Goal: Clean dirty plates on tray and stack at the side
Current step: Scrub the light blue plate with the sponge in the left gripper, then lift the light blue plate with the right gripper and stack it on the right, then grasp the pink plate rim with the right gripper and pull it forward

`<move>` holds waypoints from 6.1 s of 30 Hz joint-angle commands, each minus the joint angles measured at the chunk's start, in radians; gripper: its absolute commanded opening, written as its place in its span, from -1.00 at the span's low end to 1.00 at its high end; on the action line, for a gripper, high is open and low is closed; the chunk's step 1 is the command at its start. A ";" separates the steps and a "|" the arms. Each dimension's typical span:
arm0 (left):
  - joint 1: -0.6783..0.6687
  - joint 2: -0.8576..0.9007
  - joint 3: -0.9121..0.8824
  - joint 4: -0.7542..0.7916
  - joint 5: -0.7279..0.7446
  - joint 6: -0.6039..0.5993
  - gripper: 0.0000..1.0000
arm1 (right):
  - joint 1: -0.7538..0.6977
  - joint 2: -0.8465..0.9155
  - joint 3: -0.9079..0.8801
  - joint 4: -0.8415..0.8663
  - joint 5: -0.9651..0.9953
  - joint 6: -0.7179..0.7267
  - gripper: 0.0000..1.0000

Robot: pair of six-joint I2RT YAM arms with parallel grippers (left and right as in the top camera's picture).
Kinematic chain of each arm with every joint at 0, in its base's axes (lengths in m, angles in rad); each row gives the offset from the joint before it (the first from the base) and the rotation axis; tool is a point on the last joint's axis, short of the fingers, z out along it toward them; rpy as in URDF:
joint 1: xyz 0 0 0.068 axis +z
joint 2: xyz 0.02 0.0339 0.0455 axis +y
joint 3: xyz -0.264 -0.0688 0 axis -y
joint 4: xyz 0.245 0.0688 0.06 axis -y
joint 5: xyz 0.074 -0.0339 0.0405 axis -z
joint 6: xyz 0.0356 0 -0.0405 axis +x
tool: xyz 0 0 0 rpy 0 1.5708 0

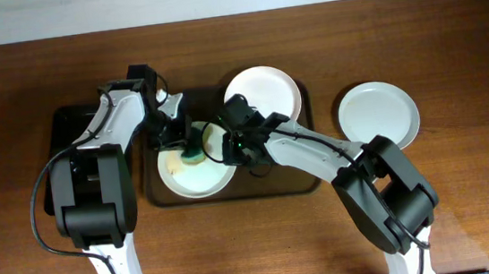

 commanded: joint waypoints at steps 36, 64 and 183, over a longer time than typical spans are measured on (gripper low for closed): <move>-0.059 0.011 0.167 -0.218 -0.246 -0.054 -0.99 | -0.023 0.039 0.030 0.002 -0.179 -0.109 -0.92; 0.064 0.011 0.447 -0.244 -0.181 -0.055 -0.99 | 0.089 -0.181 0.488 -0.743 1.067 -0.275 -0.92; 0.048 0.011 0.447 -0.196 -0.181 -0.055 -0.98 | -0.283 0.237 0.443 -0.480 -0.039 -1.104 -0.24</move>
